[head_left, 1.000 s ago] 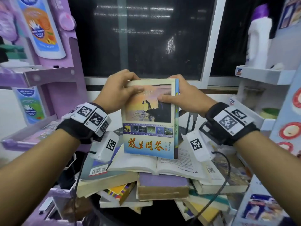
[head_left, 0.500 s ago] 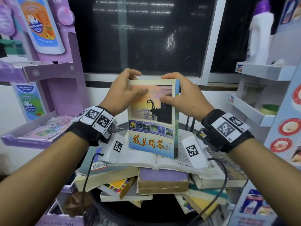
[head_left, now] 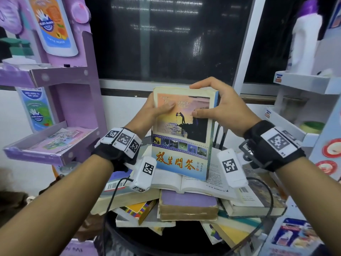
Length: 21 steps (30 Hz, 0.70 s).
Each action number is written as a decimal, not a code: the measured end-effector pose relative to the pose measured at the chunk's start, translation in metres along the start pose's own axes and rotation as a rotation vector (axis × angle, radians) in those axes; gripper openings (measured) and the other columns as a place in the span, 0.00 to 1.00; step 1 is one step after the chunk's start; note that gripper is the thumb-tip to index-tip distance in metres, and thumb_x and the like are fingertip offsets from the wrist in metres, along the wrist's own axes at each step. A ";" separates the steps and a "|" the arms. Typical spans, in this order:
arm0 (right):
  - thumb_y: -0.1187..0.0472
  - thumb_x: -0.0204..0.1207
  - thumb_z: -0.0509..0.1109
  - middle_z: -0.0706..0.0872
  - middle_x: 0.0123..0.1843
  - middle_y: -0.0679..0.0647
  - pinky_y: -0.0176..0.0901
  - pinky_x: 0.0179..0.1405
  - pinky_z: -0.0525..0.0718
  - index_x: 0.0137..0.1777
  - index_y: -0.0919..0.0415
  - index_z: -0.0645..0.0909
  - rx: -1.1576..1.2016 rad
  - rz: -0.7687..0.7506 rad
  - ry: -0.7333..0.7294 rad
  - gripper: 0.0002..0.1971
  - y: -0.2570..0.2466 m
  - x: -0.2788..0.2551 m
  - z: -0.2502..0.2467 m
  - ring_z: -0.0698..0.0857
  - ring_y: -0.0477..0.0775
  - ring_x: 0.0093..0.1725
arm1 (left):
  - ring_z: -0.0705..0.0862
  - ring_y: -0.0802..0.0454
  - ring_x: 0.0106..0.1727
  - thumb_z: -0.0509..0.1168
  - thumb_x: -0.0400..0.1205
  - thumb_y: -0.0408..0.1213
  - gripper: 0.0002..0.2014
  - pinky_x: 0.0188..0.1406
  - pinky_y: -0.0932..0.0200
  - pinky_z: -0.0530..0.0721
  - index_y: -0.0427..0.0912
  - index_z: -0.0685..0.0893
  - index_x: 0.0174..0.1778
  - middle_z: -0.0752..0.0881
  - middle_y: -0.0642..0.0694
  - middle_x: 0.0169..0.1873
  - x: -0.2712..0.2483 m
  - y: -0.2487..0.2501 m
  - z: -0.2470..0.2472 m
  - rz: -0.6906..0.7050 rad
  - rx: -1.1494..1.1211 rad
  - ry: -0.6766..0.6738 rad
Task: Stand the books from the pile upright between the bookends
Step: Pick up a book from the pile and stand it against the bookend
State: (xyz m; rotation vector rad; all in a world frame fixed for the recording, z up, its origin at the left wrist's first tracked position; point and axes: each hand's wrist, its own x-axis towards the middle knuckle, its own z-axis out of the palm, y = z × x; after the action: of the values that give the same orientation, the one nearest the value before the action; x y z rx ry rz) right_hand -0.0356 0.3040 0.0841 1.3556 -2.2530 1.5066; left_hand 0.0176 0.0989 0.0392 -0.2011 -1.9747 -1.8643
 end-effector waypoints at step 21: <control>0.58 0.67 0.82 0.86 0.58 0.41 0.47 0.43 0.91 0.67 0.39 0.79 -0.339 0.047 -0.143 0.29 -0.041 0.012 -0.012 0.88 0.47 0.54 | 0.89 0.40 0.55 0.73 0.76 0.32 0.23 0.48 0.44 0.88 0.38 0.74 0.65 0.88 0.38 0.56 0.000 0.005 -0.002 0.207 -0.145 0.150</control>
State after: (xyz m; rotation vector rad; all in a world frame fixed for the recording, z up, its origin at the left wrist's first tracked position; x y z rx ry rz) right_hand -0.0172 0.3015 0.1246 1.3499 -2.4974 1.0020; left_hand 0.0198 0.0976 0.0441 -0.2875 -1.6546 -1.8316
